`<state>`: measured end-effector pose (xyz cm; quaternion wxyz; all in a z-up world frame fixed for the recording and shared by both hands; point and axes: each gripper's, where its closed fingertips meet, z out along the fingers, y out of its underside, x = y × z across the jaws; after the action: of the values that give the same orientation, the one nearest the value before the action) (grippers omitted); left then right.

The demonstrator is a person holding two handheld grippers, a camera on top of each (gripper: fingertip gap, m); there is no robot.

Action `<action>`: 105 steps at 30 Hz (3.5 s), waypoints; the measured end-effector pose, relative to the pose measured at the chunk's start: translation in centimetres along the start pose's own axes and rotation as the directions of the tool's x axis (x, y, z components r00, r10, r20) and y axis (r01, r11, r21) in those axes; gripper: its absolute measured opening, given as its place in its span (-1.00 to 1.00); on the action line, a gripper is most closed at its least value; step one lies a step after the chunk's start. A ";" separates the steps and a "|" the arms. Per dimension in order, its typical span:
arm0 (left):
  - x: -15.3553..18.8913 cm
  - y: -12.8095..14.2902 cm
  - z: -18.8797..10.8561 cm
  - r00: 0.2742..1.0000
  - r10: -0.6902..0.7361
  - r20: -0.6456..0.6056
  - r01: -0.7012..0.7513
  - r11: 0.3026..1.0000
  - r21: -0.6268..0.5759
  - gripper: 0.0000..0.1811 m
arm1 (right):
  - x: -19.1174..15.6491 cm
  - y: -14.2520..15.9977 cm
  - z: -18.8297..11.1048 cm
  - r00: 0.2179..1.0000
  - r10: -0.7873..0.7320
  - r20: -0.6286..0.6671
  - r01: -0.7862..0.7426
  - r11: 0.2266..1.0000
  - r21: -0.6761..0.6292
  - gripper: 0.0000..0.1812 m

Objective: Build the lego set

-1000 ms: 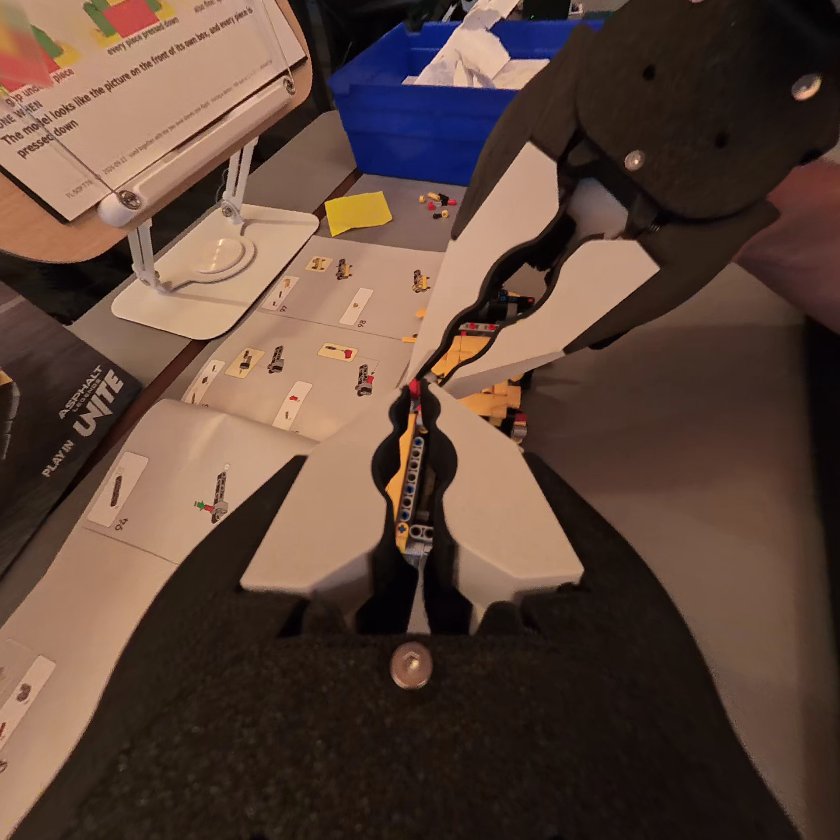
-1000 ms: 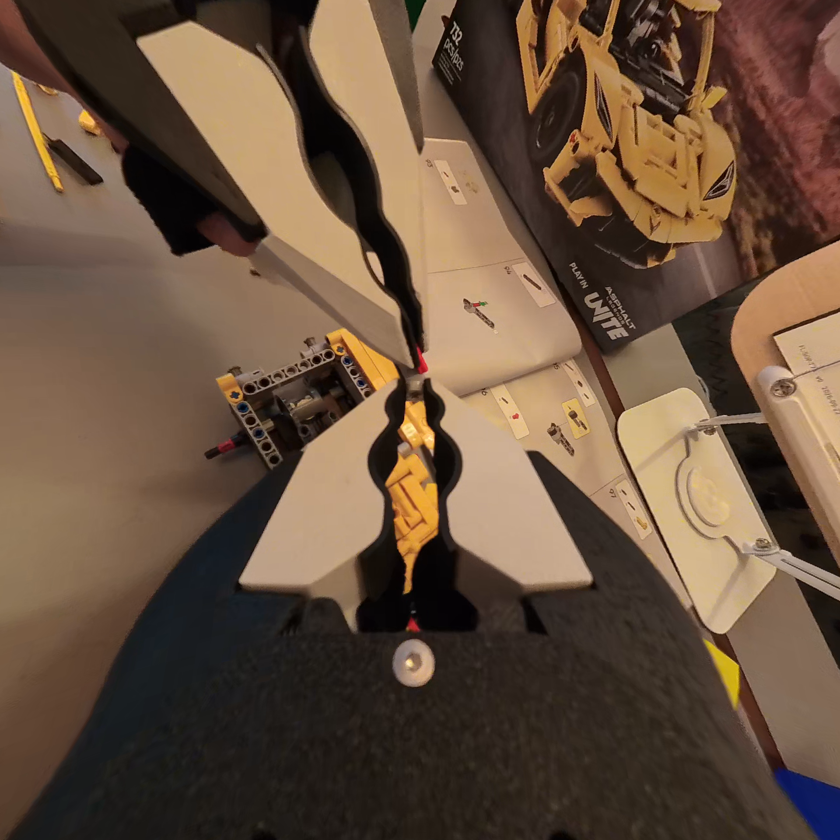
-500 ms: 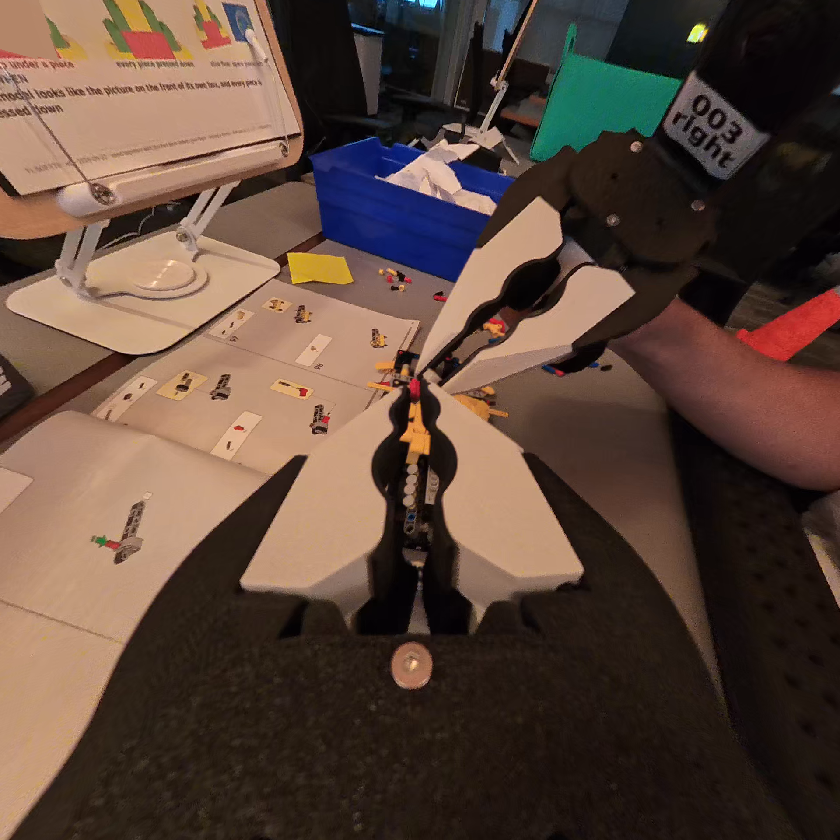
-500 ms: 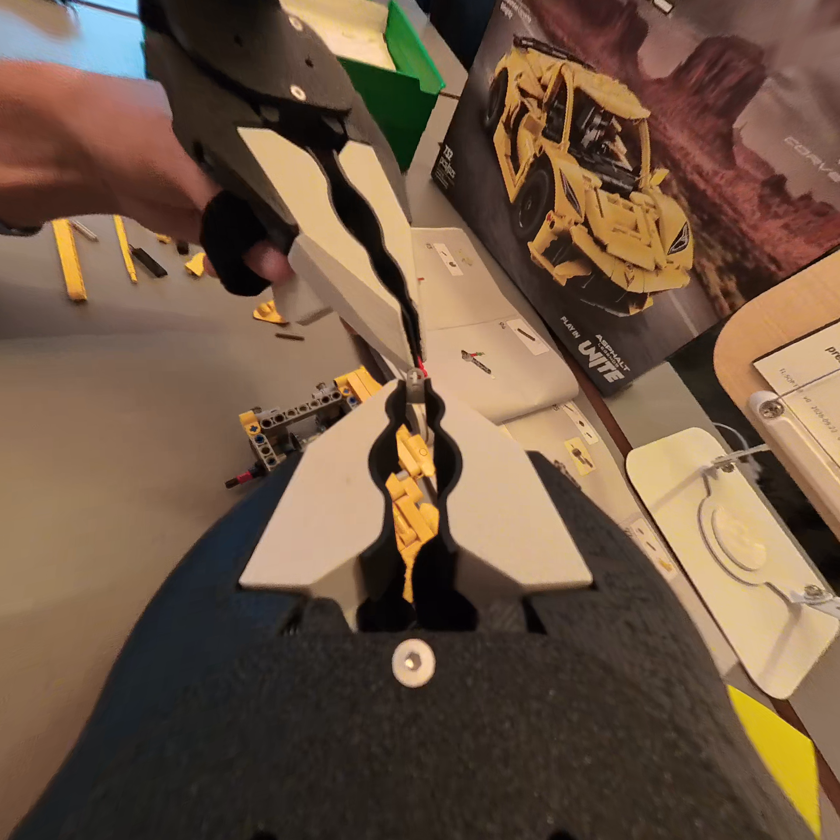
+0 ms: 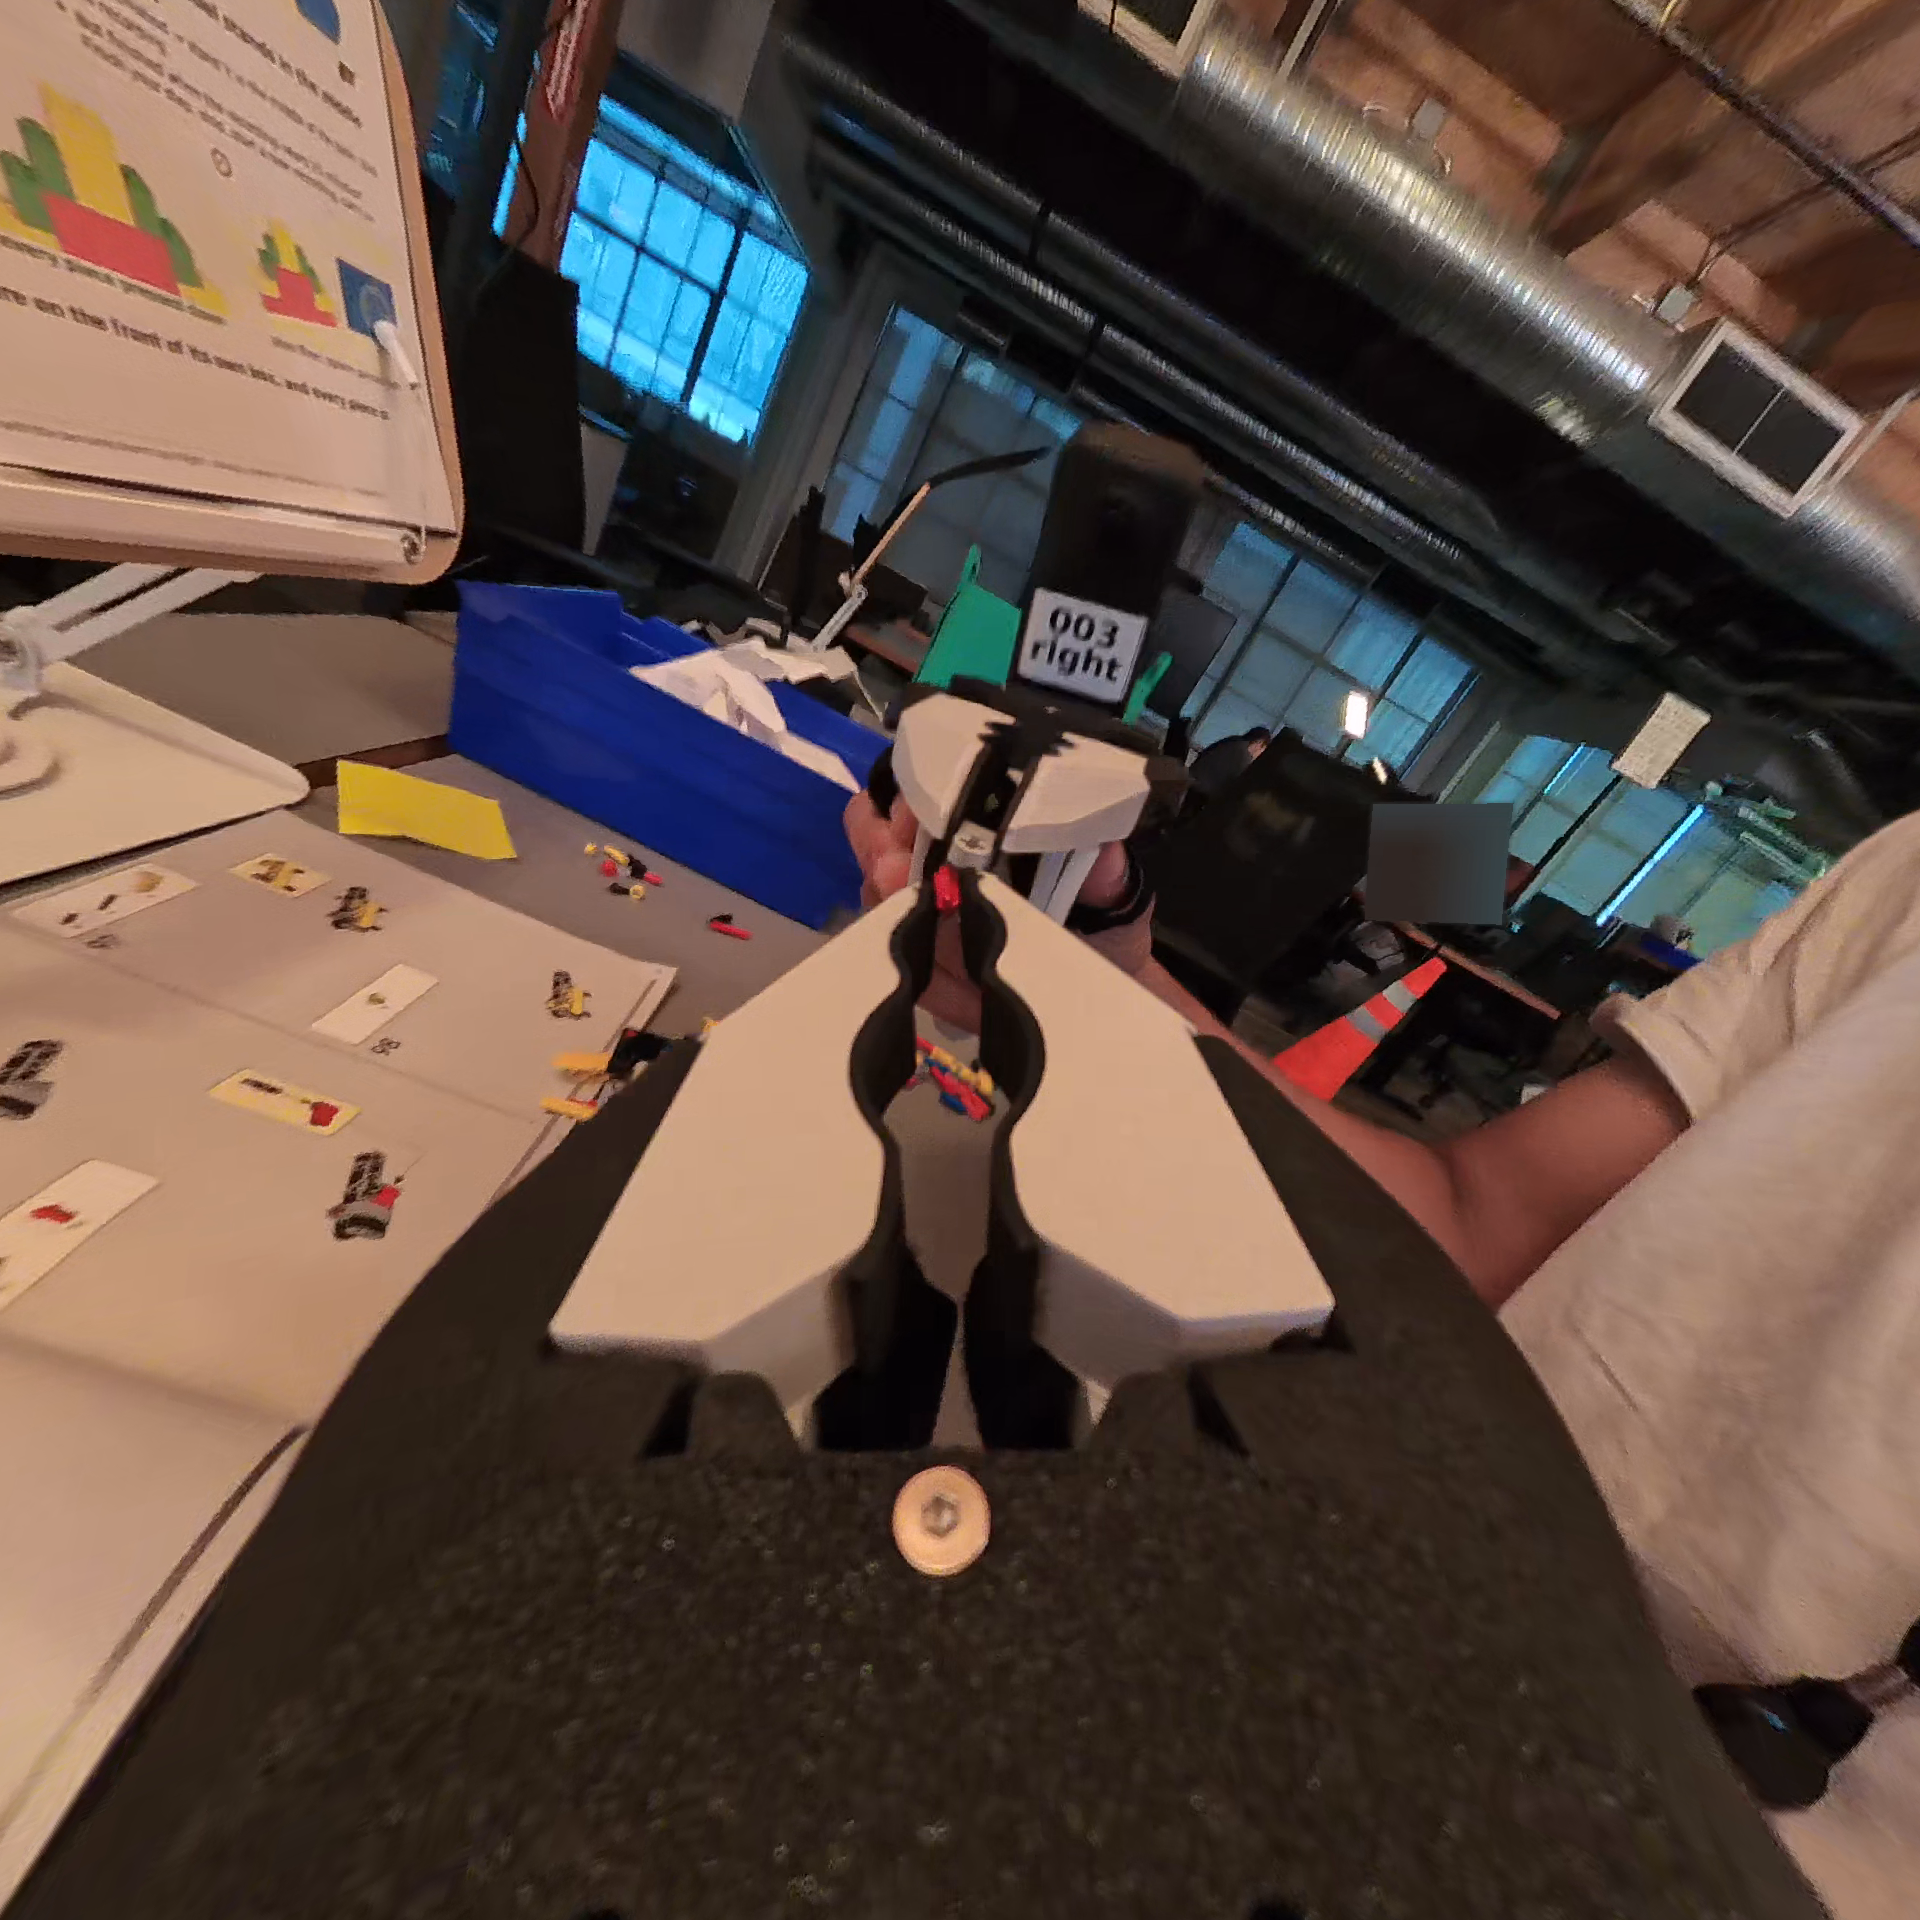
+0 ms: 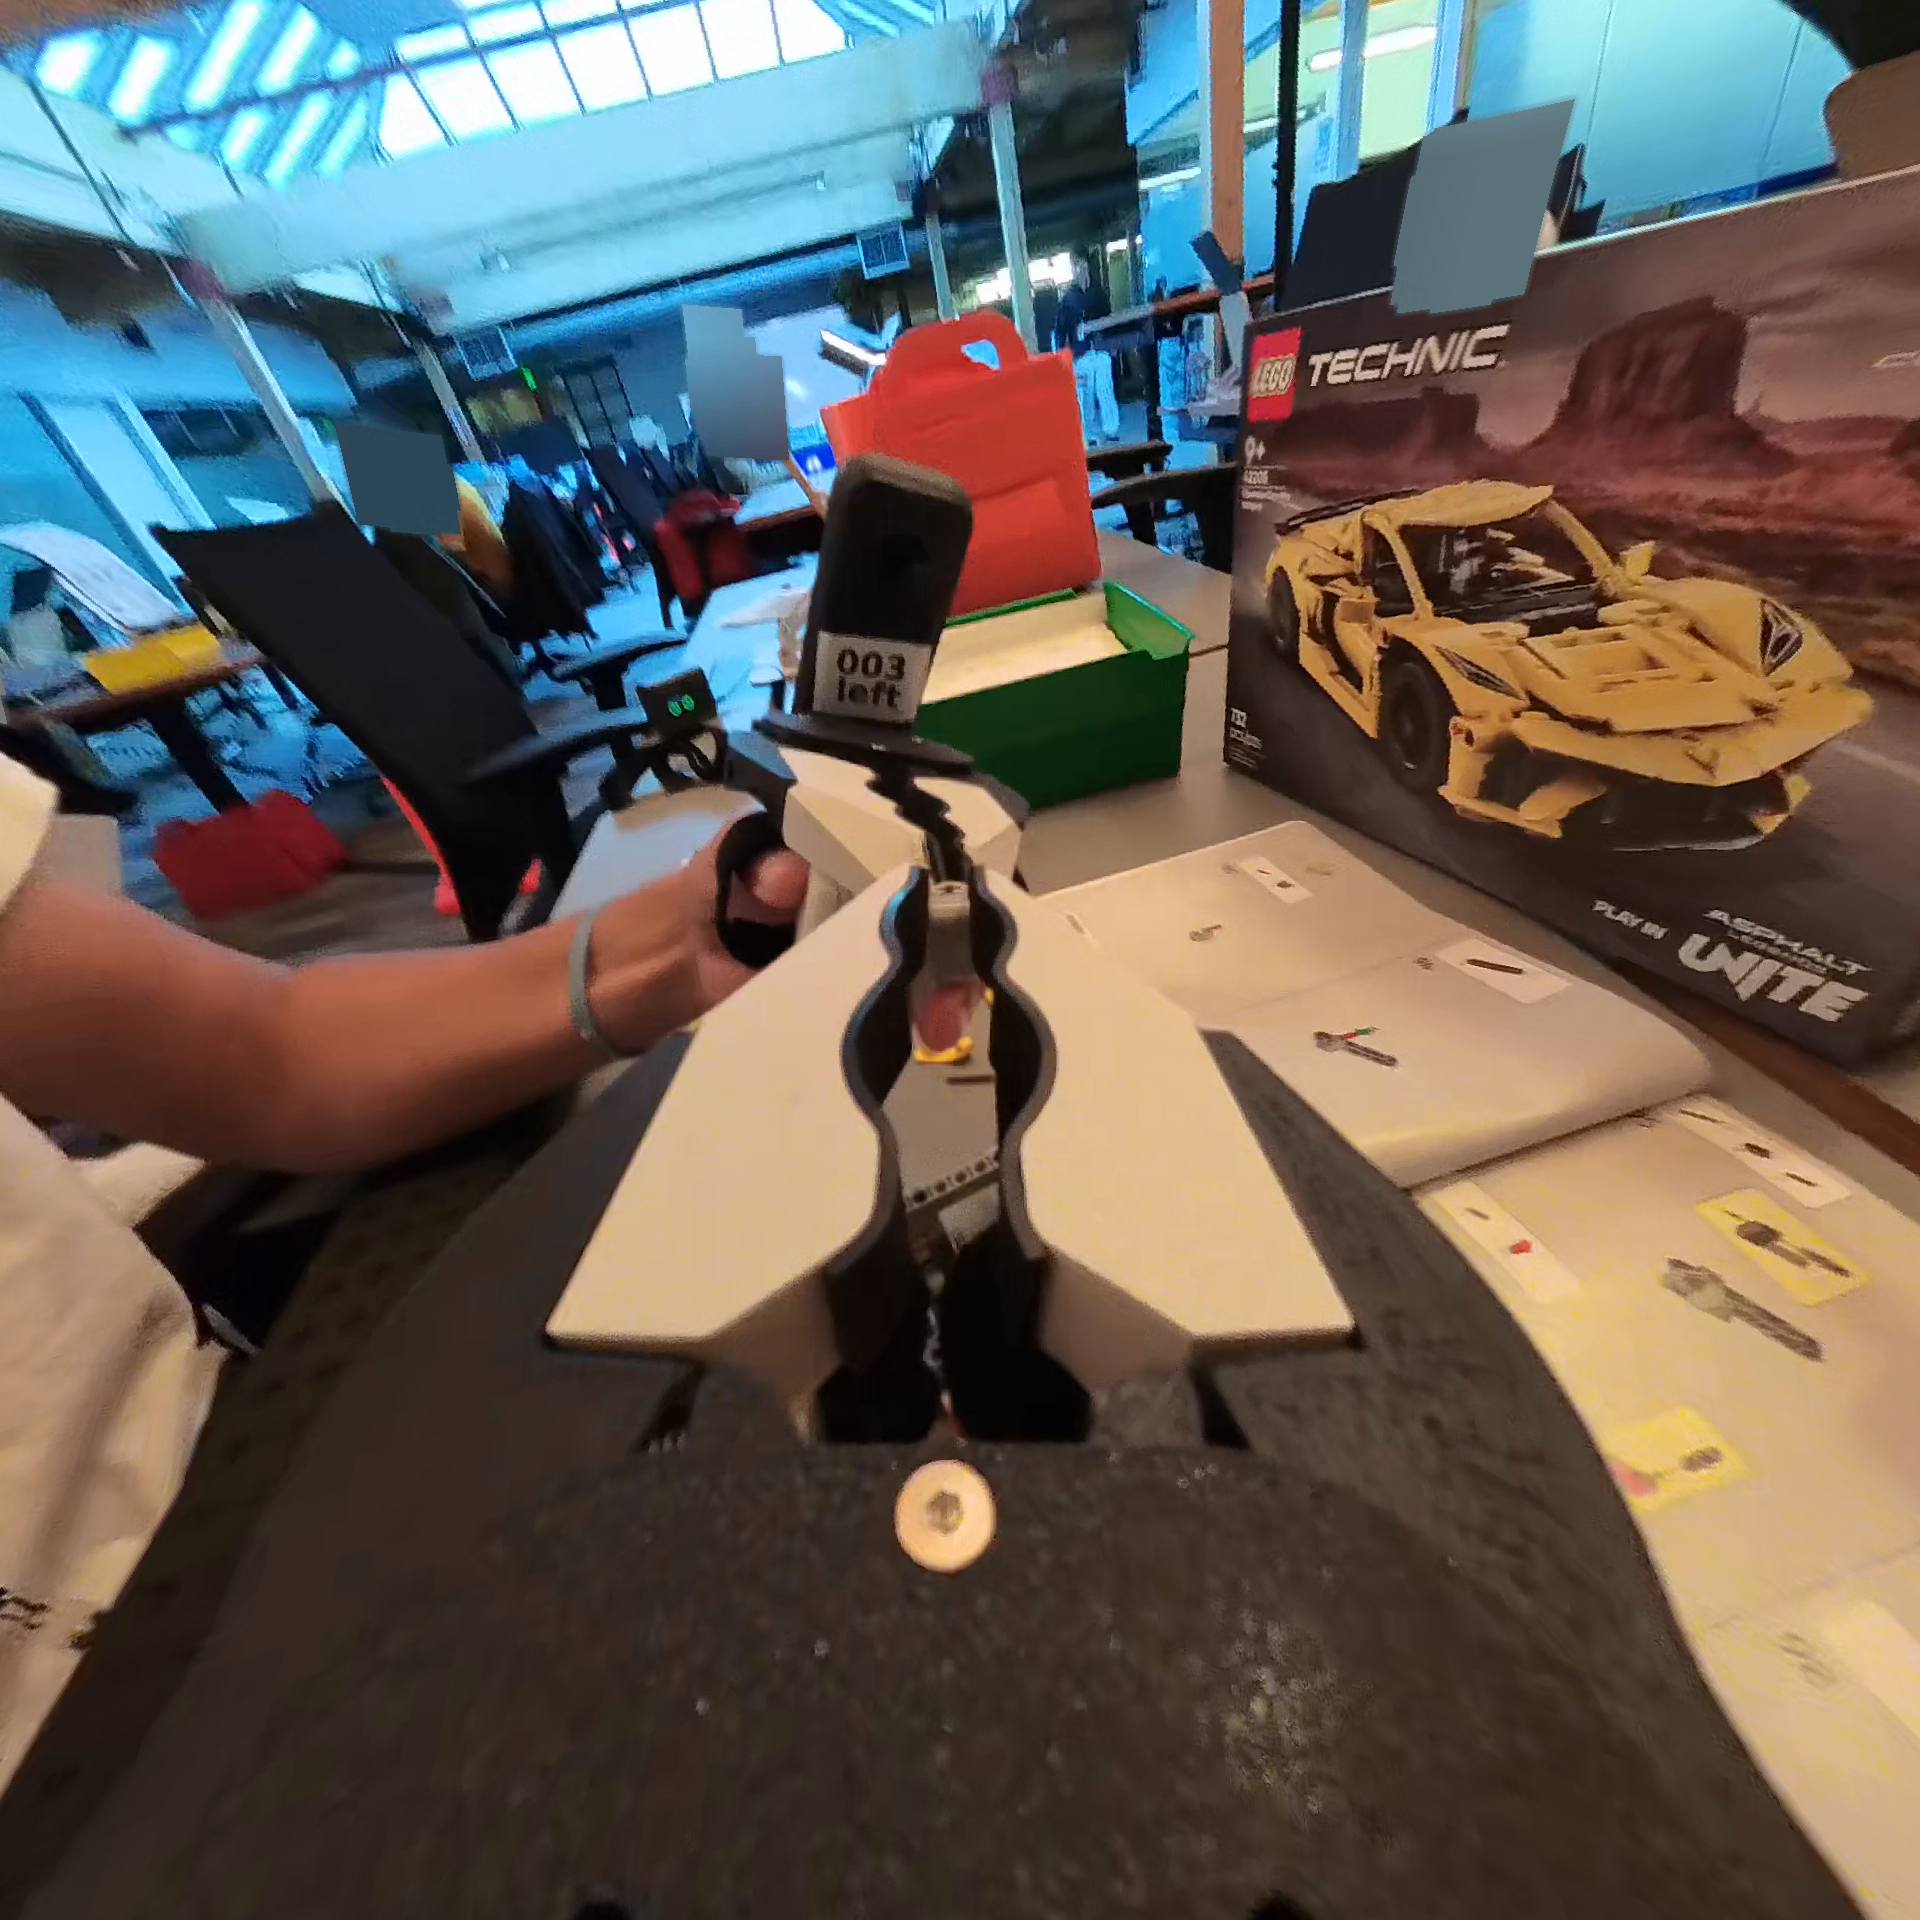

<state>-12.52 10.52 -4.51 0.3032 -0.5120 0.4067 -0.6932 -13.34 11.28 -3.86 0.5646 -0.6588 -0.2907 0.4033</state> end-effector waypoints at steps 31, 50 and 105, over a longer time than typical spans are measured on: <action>-3.6 -2.1 -4.2 0.969 0.130 0.210 -0.142 0.989 0.045 -0.96 | -5.2 18.5 -8.8 0.960 -0.001 -0.279 -0.169 0.794 -0.584 -0.67; -3.6 -3.8 -6.2 0.958 0.141 0.249 -0.168 0.982 0.089 -0.96 | -9.8 21.3 -0.9 0.998 0.051 -0.028 -0.057 0.735 -0.676 -0.69; -7.3 -6.9 -16.3 0.840 0.165 0.517 -0.255 0.961 0.108 -0.96 | -9.2 21.7 -0.6 0.912 -0.280 0.301 0.411 0.638 -0.651 -0.72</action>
<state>-26.02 24.16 -4.20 0.5161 -0.5990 0.3058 -0.5304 -19.11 -0.96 -23.23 0.3107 -0.7173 -0.5902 0.2015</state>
